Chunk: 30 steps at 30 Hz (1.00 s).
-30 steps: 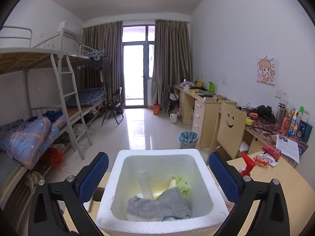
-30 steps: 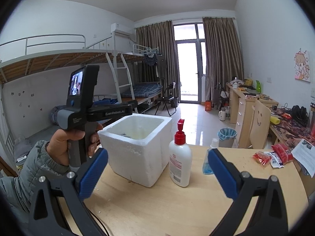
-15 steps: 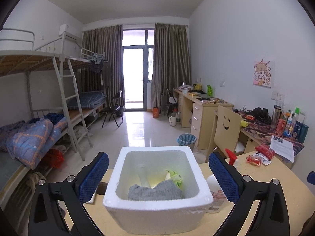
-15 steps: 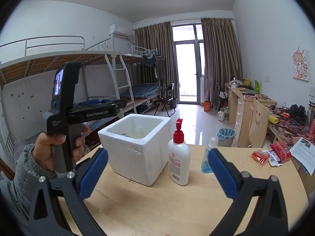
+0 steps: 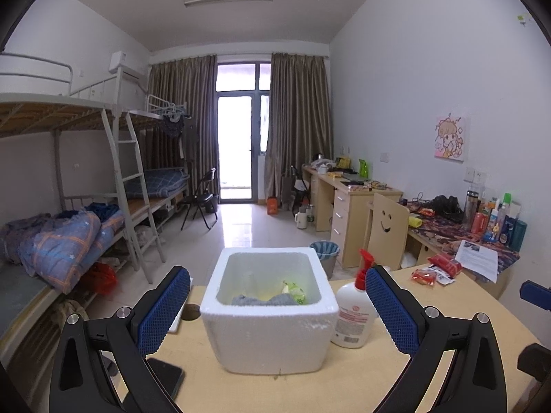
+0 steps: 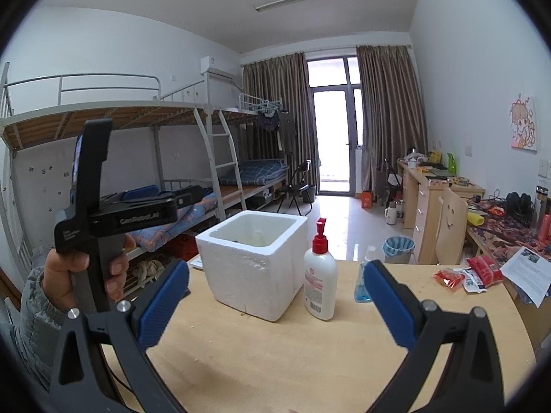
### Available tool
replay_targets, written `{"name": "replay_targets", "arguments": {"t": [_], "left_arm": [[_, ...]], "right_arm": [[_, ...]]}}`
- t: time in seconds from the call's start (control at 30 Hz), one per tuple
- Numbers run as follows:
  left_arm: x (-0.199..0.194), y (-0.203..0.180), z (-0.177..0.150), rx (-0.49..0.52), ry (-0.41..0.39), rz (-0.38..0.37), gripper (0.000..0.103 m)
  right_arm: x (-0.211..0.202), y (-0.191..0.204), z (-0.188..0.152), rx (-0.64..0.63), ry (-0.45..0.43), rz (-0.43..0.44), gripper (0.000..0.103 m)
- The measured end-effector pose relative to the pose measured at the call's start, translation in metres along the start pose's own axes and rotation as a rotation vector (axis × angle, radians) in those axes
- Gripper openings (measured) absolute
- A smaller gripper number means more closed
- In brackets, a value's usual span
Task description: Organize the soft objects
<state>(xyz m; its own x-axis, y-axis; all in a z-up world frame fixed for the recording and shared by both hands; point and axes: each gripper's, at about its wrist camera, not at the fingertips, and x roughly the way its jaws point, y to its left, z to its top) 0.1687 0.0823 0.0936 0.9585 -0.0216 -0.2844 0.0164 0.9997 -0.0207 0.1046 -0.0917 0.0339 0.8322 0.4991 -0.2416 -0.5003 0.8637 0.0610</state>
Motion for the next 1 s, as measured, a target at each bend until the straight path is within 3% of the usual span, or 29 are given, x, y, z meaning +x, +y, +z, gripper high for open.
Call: {"name": "replay_targets", "arguments": {"t": [0.5, 1.0], "left_arm": [[-0.08, -0.021, -0.013, 0.009, -0.052, -0.005, 0.102], [-0.118, -0.029, -0.045, 0.007, -0.073, -0.017, 0.102]], "right_arm": [[-0.052, 0.015, -0.002, -0.02, -0.052, -0.016, 0.102], [-0.078, 0.027, -0.02, -0.054, -0.111, -0.082, 0.102]]}}
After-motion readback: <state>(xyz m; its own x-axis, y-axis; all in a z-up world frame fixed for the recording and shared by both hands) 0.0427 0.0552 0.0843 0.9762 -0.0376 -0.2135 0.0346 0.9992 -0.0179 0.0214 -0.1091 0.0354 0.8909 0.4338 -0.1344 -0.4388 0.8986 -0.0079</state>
